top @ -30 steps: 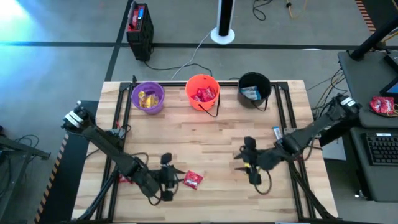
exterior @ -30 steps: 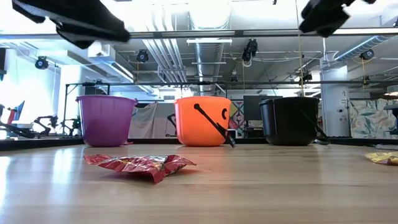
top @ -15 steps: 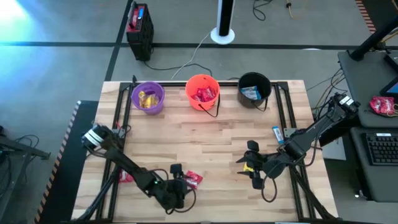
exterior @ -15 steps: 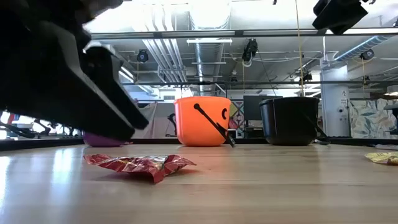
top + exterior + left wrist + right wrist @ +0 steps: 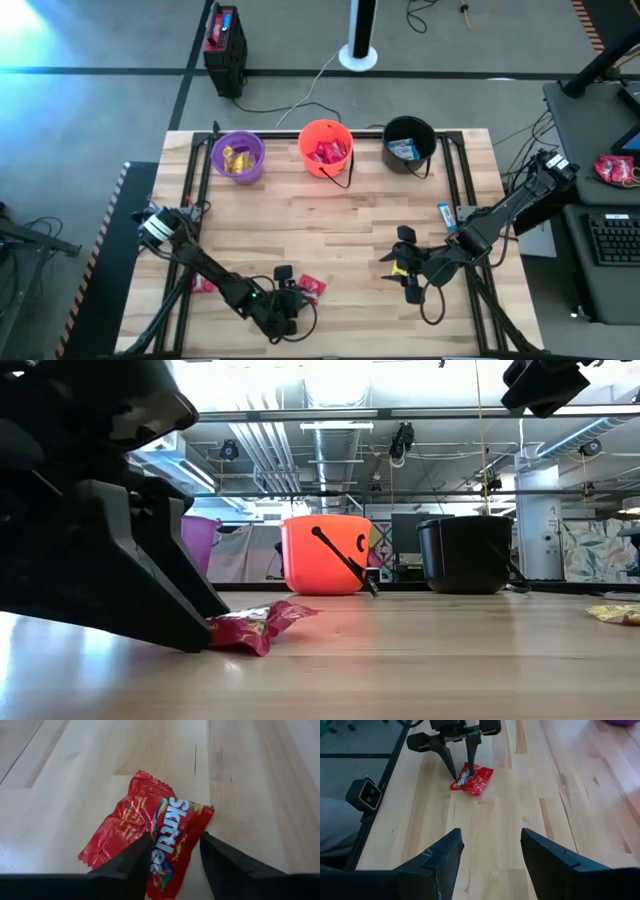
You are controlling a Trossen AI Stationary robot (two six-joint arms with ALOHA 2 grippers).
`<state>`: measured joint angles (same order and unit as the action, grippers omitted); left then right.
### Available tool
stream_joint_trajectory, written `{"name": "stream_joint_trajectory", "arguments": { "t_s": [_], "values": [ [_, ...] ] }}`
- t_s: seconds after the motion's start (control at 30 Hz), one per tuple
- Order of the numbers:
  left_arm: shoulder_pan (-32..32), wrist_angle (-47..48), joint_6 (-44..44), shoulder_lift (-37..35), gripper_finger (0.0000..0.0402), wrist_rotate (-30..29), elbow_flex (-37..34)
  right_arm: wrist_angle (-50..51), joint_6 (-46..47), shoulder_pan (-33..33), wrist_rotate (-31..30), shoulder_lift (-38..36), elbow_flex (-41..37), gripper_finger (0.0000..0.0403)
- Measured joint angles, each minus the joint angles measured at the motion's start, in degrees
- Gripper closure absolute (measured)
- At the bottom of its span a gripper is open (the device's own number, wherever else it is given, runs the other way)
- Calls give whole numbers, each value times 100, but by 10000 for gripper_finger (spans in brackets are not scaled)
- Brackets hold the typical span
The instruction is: Sort candy by brand, put in halloween buckets
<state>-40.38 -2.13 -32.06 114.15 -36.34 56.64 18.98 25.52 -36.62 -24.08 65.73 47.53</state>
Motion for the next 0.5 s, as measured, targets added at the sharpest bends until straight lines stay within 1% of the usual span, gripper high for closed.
{"name": "stream_joint_trajectory", "arguments": {
  "t_s": [0.1,0.17,0.37,0.5],
  "values": [
    [-2,1,-14,19,270,-21,2,-11,0,0,0,0,0,207],
    [2,24,-9,19,291,-25,2,-44,0,0,-1,0,0,206],
    [-1,153,-64,19,387,-147,6,-59,0,0,-2,0,0,207],
    [0,153,3,-59,394,-207,-13,-59,0,0,-11,0,0,207]
  ]
}}
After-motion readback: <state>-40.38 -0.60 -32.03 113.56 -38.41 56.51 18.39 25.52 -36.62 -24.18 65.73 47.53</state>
